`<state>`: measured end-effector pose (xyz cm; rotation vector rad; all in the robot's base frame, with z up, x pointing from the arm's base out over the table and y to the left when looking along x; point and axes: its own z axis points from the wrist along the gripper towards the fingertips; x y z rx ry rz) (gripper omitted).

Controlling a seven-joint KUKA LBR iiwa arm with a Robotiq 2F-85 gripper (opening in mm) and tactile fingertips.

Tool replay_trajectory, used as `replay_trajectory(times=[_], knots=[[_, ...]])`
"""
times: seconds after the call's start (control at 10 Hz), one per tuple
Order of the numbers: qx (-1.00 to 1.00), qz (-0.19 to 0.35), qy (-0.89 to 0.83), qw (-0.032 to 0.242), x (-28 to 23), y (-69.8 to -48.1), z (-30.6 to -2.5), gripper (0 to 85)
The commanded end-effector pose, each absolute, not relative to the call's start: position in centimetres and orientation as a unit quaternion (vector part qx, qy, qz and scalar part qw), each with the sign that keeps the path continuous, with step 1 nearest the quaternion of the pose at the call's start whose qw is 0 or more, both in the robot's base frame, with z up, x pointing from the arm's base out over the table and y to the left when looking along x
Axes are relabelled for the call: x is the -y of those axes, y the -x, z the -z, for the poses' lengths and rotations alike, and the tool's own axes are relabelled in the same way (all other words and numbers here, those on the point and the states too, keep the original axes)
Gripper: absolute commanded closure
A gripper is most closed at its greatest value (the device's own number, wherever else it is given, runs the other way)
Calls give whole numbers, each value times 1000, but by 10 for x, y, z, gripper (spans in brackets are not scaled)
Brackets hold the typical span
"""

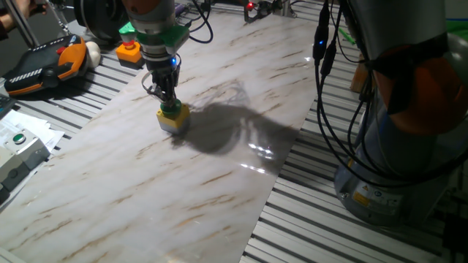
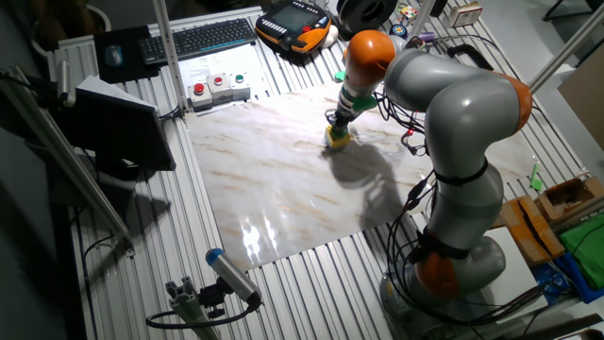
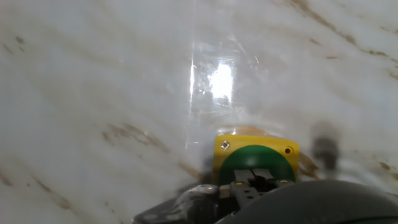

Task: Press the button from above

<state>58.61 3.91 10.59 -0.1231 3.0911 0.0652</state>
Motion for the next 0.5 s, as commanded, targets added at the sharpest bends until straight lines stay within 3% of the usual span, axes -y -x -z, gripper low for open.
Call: replay_trajectory(times=[0.0,0.4], knots=[[-999,-21,40,23,-39,-586,-105,843],[-999,-24,40,25,-38,-585,-104,843]])
